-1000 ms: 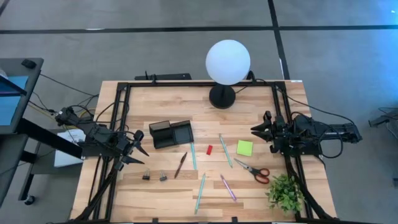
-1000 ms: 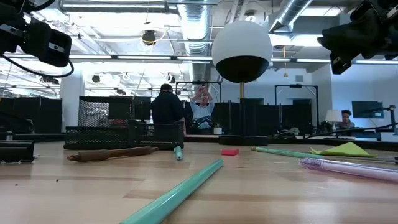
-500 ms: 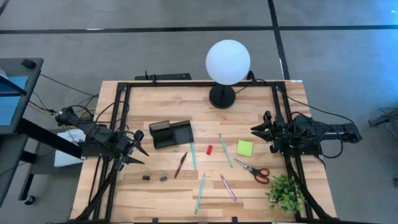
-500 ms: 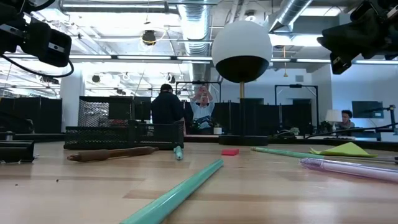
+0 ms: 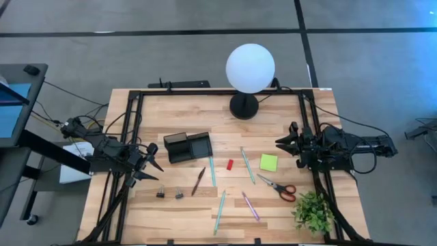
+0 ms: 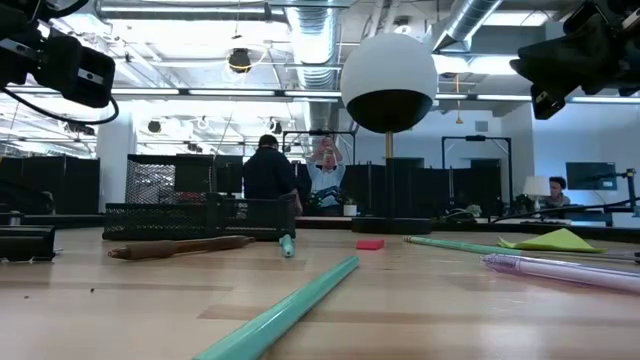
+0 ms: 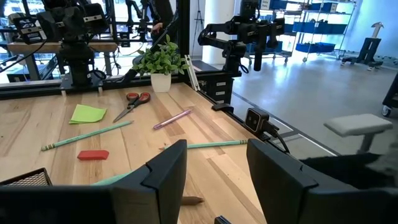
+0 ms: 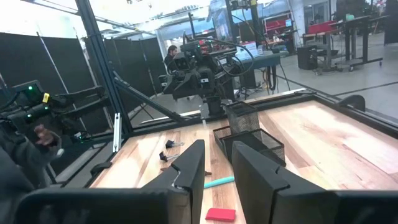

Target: Pick and place office supplies into organizer

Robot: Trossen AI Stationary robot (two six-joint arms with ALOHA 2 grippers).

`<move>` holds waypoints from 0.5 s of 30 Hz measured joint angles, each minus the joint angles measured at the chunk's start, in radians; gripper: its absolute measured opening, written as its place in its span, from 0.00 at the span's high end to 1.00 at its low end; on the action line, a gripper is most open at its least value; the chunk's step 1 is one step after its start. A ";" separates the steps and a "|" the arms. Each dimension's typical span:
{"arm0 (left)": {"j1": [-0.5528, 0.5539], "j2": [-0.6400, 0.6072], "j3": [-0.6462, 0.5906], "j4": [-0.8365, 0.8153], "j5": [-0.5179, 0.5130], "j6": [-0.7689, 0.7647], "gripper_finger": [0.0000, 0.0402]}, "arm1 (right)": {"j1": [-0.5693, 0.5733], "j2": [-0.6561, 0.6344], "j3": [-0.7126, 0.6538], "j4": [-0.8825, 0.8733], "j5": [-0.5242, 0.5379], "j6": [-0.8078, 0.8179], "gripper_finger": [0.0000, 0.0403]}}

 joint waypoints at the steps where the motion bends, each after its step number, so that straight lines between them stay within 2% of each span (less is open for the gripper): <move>1: 0.000 0.000 0.000 0.000 0.000 0.000 0.59 | 0.000 0.000 0.000 0.000 0.000 0.000 0.81; 7: 0.000 0.000 0.000 0.003 -0.014 0.038 0.59 | 0.000 0.000 0.000 0.000 0.000 0.000 0.81; 15: 0.000 0.000 -0.001 0.013 -0.021 -0.011 0.59 | 0.000 0.000 0.000 0.000 0.000 0.000 0.81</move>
